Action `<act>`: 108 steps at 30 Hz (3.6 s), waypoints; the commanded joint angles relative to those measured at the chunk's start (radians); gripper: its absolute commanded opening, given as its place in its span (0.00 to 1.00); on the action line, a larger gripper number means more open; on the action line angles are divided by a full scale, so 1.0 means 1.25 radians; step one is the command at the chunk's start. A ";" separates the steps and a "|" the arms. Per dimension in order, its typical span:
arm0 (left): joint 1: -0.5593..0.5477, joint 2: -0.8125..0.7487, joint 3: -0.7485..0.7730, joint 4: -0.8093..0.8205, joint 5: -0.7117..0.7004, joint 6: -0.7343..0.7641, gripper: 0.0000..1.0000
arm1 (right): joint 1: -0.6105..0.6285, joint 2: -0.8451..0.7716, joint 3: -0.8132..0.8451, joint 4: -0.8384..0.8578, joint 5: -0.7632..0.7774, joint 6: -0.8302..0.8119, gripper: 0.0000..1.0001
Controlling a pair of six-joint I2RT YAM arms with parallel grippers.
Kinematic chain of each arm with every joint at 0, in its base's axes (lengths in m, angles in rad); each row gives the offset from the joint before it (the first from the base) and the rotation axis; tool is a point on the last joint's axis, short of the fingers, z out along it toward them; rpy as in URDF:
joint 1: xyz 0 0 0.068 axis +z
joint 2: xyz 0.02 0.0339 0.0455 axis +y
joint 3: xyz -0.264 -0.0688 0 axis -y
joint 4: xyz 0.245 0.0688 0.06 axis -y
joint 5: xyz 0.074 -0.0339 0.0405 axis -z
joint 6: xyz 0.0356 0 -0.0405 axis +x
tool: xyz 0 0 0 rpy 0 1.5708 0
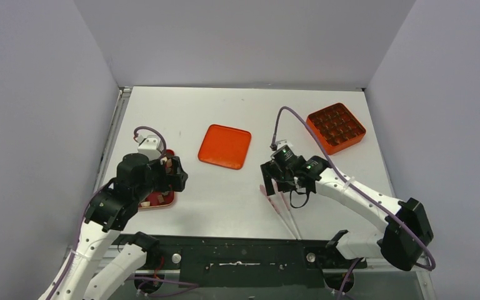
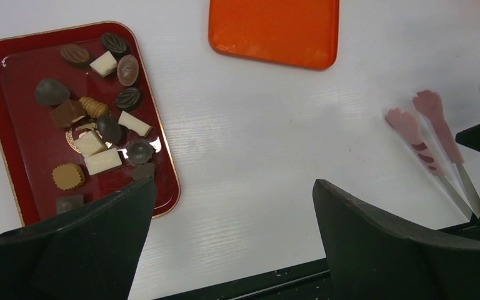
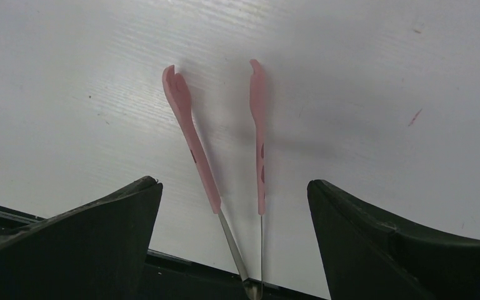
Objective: Pack the chocolate
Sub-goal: Move the clamp to the center of the board, then pick up the clamp from the center of the board.
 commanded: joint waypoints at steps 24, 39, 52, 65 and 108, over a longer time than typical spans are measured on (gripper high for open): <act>0.005 -0.081 -0.042 0.049 -0.021 0.050 0.96 | 0.062 0.269 -0.006 0.190 0.097 -0.006 0.84; 0.004 -0.077 -0.048 0.048 0.005 0.061 0.96 | -0.001 0.429 0.201 0.215 0.151 -0.067 0.57; 0.004 -0.049 -0.021 0.023 0.074 0.063 0.96 | -0.058 0.456 0.243 0.212 0.055 -0.103 0.69; 0.004 -0.023 -0.017 0.015 0.116 -0.015 0.96 | -0.018 0.263 0.069 0.178 0.095 -0.090 0.82; 0.010 0.052 -0.039 -0.011 0.034 -0.074 0.88 | 0.041 0.156 -0.121 0.284 0.122 -0.016 0.40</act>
